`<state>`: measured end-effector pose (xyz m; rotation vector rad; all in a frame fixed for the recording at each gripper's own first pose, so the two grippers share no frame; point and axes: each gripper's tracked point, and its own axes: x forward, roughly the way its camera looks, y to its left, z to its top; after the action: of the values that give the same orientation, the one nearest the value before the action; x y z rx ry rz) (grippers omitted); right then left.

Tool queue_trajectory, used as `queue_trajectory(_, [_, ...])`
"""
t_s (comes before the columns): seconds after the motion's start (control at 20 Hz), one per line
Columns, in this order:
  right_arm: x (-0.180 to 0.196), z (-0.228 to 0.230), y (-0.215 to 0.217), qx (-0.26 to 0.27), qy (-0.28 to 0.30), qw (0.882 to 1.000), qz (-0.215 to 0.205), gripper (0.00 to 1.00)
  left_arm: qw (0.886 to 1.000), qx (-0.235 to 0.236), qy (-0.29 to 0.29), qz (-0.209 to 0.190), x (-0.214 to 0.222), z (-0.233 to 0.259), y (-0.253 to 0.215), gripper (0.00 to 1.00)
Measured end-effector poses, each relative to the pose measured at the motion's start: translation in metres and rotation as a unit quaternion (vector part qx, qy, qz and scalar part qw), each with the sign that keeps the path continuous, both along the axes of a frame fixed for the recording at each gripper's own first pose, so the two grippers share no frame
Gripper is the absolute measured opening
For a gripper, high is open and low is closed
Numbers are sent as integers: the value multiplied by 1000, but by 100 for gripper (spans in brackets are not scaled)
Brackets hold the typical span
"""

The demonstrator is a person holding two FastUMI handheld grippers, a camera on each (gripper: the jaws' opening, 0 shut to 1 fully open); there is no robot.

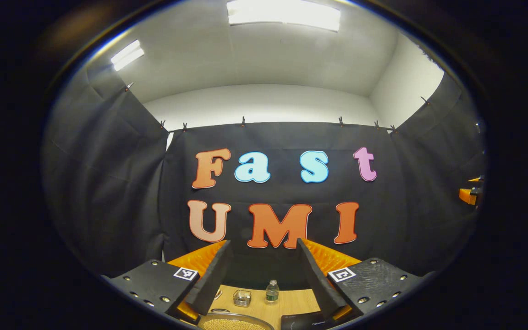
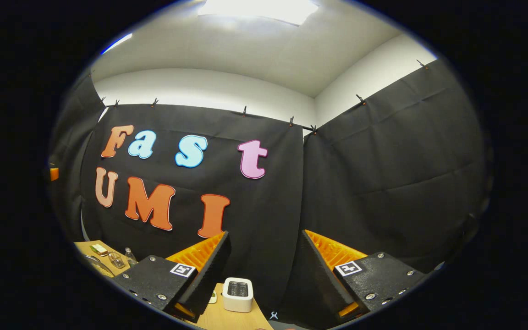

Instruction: First push the handle of the pot to place it horizontally, then grasp the pot with both hands and set it on the induction cooktop.

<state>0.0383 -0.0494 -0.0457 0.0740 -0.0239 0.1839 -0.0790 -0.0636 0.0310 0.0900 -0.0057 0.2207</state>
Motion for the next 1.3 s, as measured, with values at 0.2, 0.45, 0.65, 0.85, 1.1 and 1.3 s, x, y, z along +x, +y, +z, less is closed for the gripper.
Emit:
queue_trajectory(0.2, [1,3,-1,-6,-1,1000,-15,97,999,-4,22,-41,9,-20,-9,87])
queue_trajectory(0.45, [-11,5,13,-16,5,999,-40,95,990,8,94,-101,22,-70,-12,80])
queue_trajectory(0.65, [-24,3,33,-26,20,998,-53,95,969,7,181,-167,23,-125,-17,39])
queue_trajectory(0.85, [-34,4,41,-29,27,997,-66,95,930,33,283,-235,1,-198,-28,10])
queue_trajectory(1.1, [-38,-5,35,-38,49,994,-89,95,862,49,410,-294,-43,-287,-36,5])
queue_trajectory(1.3, [-44,-12,31,-45,58,992,-101,95,802,32,519,-293,-100,-340,-22,5])
